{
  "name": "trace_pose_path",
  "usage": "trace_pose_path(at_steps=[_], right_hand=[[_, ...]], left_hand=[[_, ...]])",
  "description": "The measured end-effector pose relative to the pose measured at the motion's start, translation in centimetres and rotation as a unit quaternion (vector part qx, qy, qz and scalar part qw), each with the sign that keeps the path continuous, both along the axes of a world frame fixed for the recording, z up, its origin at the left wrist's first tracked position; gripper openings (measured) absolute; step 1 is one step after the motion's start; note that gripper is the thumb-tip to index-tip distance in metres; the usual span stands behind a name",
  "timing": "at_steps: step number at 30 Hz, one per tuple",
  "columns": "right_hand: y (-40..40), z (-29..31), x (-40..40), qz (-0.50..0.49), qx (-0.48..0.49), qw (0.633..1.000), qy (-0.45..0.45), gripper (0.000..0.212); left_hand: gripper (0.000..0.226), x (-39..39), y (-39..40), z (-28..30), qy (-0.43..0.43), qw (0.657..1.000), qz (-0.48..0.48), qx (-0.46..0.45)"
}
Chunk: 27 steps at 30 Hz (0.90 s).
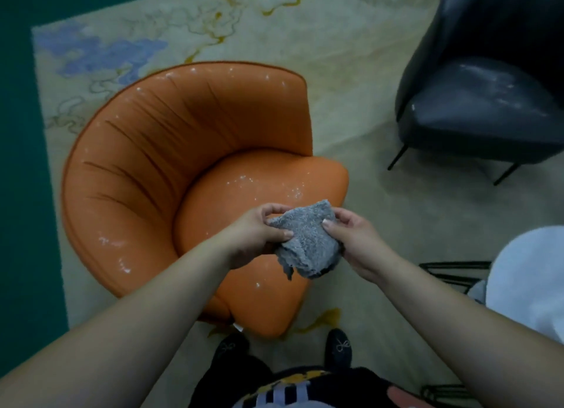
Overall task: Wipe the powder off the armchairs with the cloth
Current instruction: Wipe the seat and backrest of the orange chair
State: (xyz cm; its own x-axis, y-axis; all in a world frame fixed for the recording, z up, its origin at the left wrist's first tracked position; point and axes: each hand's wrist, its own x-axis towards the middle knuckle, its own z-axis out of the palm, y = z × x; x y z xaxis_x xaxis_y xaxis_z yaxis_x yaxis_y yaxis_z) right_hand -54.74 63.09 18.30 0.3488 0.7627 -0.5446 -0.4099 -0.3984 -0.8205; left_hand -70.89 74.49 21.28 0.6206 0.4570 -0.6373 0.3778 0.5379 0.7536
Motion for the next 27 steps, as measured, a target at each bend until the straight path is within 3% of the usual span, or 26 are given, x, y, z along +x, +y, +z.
trace_pose_path(at_steps=[2, 5, 7, 10, 12, 15, 18, 21, 25, 27], right_hand=[[0.6, 0.1, 1.1, 0.013, 0.004, 0.995, -0.097, 0.037], [2.1, 0.1, 2.3, 0.053, 0.024, 0.946, -0.318, 0.041], [2.8, 0.4, 2.0, 0.115, 0.051, 0.924, -0.360, 0.044], [4.1, 0.7, 0.2, 0.285, 0.055, 0.906, -0.309, 0.064], [5.0, 0.7, -0.9, 0.323, 0.055, 0.914, -0.239, 0.067], [6.7, 0.1, -1.4, 0.328, 0.048, 0.922, -0.200, 0.057], [8.4, -0.1, -1.5, 0.346, 0.035, 0.916, -0.197, 0.043], [10.1, 0.1, -1.7, 0.365, 0.043, 0.903, -0.223, 0.048], [12.0, -0.4, -1.7, 0.370, 0.054, 0.899, -0.230, 0.049], [13.1, -1.1, -1.5, 0.382, 0.064, 0.891, -0.237, 0.055]], left_hand=[[0.036, 0.6, -0.7, -0.1, 0.006, 0.999, 0.050, 0.005], [0.030, 1.1, -1.9, -0.5, 0.030, 0.984, 0.170, 0.032], [0.025, 1.0, -2.3, -1.0, 0.029, 0.974, 0.223, 0.031], [0.015, 0.3, -2.2, -0.6, -0.020, 0.962, 0.272, -0.013], [0.014, -0.2, -1.8, -0.6, -0.029, 0.965, 0.260, -0.001], [0.020, -0.9, -0.5, -1.1, 0.024, 0.968, 0.220, 0.120], [0.042, -2.2, 1.4, -2.0, 0.137, 0.927, 0.170, 0.306], [0.067, -3.0, 2.7, -2.1, 0.144, 0.930, 0.099, 0.323], [0.025, -3.3, 4.1, -2.2, 0.106, 0.950, 0.108, 0.275], [0.021, -3.2, 4.9, -2.6, 0.110, 0.946, 0.172, 0.251]])
